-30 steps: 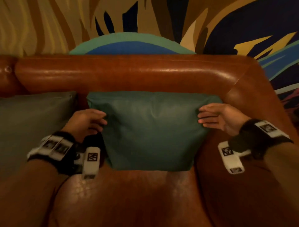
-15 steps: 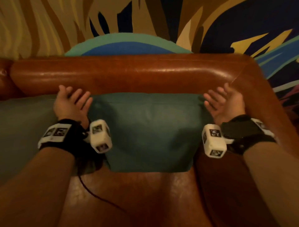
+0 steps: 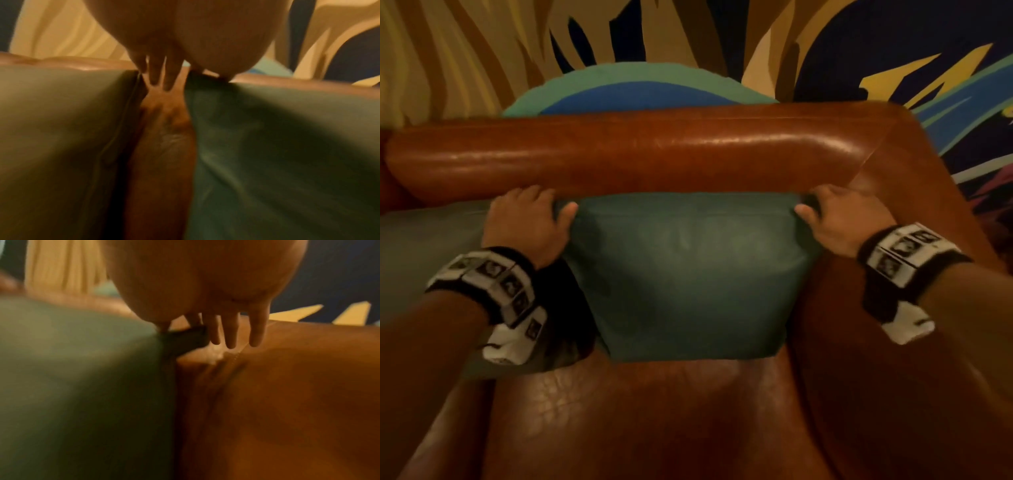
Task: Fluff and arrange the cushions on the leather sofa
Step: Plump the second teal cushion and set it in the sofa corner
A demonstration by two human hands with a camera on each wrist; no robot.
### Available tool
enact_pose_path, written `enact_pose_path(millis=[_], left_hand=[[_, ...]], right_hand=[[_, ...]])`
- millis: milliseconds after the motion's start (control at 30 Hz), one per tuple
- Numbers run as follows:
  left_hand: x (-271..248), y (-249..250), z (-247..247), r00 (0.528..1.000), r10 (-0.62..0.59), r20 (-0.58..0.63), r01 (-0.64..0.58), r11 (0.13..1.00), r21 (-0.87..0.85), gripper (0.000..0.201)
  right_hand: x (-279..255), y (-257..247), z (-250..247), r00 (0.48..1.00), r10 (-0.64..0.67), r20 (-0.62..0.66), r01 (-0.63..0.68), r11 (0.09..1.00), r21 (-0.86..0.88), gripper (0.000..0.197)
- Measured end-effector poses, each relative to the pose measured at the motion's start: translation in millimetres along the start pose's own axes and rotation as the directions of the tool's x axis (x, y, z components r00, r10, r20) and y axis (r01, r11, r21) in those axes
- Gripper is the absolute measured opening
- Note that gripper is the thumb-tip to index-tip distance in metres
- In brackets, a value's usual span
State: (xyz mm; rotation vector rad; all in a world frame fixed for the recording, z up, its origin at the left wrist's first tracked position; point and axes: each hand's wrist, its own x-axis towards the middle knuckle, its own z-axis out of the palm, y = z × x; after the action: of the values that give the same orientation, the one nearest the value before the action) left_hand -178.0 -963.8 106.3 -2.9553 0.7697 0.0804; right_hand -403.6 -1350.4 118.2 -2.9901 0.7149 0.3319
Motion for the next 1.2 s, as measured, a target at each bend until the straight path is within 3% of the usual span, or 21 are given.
enact_pose_path(millis=[33, 100, 133, 167, 233, 267, 300, 367, 433, 500, 533, 600, 667, 733, 767, 833, 933, 1000, 1033, 1133, 1200], left_hand=[[-12, 15, -7, 0.993, 0.026, -0.117, -0.031, 0.999, -0.036, 0.062], [-48, 64, -15, 0.949, 0.226, -0.221, -0.263, 0.952, -0.156, 0.039], [-66, 91, -14, 0.912, 0.392, -0.122, -0.41, 0.883, -0.226, 0.04], [-82, 115, -8, 0.832, 0.552, 0.063, -0.509, 0.803, -0.312, 0.041], [-93, 142, 8, 0.596, 0.653, 0.467, -0.482, 0.756, -0.443, 0.037], [-85, 141, 19, 0.542, 0.616, 0.571, -0.378, 0.786, -0.49, 0.038], [-72, 134, 27, 0.55, 0.56, 0.62, -0.217, 0.813, -0.541, 0.04], [-45, 105, 38, 0.652, 0.362, 0.666, 0.077, 0.843, -0.533, 0.045], [-32, 67, 39, 0.71, 0.238, 0.663, 0.079, 0.908, -0.411, 0.053], [-38, 35, 32, 0.715, 0.197, 0.67, -0.067, 0.974, -0.215, 0.062], [-46, 30, 29, 0.675, 0.195, 0.711, -0.13, 0.981, -0.145, 0.063], [-69, 48, 32, 0.519, 0.275, 0.81, -0.155, 0.962, -0.227, 0.059], [-95, 92, 41, 0.413, 0.421, 0.808, -0.207, 0.907, -0.367, 0.058], [-109, 137, 55, 0.394, 0.529, 0.751, -0.158, 0.844, -0.512, 0.042], [-110, 152, 62, 0.428, 0.516, 0.742, -0.083, 0.84, -0.536, 0.029], [-99, 155, 79, 0.508, 0.468, 0.723, -0.125, 0.871, -0.476, 0.027], [-79, 106, 96, 0.616, 0.288, 0.733, -0.249, 0.954, -0.166, 0.049], [-77, 60, 99, 0.706, 0.135, 0.695, -0.18, 0.984, -0.008, 0.058], [-83, 44, 100, 0.72, 0.097, 0.687, -0.159, 0.987, 0.028, 0.058], [-110, 40, 104, 0.575, 0.16, 0.803, -0.282, 0.959, 0.01, 0.039], [-134, 75, 111, 0.417, 0.249, 0.874, -0.341, 0.934, -0.103, 0.042]], right_hand=[[-10, -9, -4, 0.997, 0.002, -0.078, 0.008, 0.991, 0.131, 0.044], [-35, -43, -10, 0.989, -0.083, -0.124, 0.123, 0.924, 0.361, 0.031], [-46, -65, -10, 0.983, -0.181, -0.035, 0.177, 0.875, 0.451, 0.028], [-53, -86, -4, 0.946, -0.292, 0.14, 0.184, 0.841, 0.508, 0.025], [-57, -115, 18, 0.75, -0.435, 0.498, 0.138, 0.84, 0.525, 0.025], [-49, -119, 27, 0.691, -0.434, 0.578, 0.107, 0.853, 0.511, 0.025], [-38, -113, 33, 0.68, -0.39, 0.621, 0.046, 0.868, 0.494, 0.024], [-13, -88, 32, 0.713, -0.244, 0.657, -0.119, 0.882, 0.456, 0.026], [1, -52, 19, 0.751, -0.149, 0.644, -0.16, 0.904, 0.396, 0.027], [-6, -26, 5, 0.777, -0.156, 0.61, -0.059, 0.946, 0.318, 0.028], [-15, -24, 1, 0.772, -0.187, 0.607, 0.004, 0.957, 0.29, 0.027], [-38, -43, 6, 0.71, -0.274, 0.649, 0.08, 0.946, 0.313, 0.023], [-59, -85, 30, 0.596, -0.38, 0.708, 0.166, 0.92, 0.354, 0.023], [-73, -128, 61, 0.467, -0.441, 0.766, 0.246, 0.898, 0.366, 0.032], [-74, -142, 73, 0.444, -0.43, 0.787, 0.278, 0.9, 0.335, 0.036], [-61, -140, 86, 0.469, -0.372, 0.801, 0.32, 0.917, 0.239, 0.044], [-36, -89, 86, 0.55, -0.248, 0.798, 0.28, 0.954, 0.103, 0.044], [-35, -50, 73, 0.622, -0.144, 0.77, 0.321, 0.943, -0.083, 0.046], [-38, -34, 71, 0.665, -0.115, 0.738, 0.313, 0.94, -0.136, 0.047], [-65, -32, 79, 0.667, -0.141, 0.731, 0.249, 0.968, -0.041, 0.04], [-89, -66, 104, 0.555, -0.242, 0.796, 0.285, 0.954, 0.091, 0.035]])
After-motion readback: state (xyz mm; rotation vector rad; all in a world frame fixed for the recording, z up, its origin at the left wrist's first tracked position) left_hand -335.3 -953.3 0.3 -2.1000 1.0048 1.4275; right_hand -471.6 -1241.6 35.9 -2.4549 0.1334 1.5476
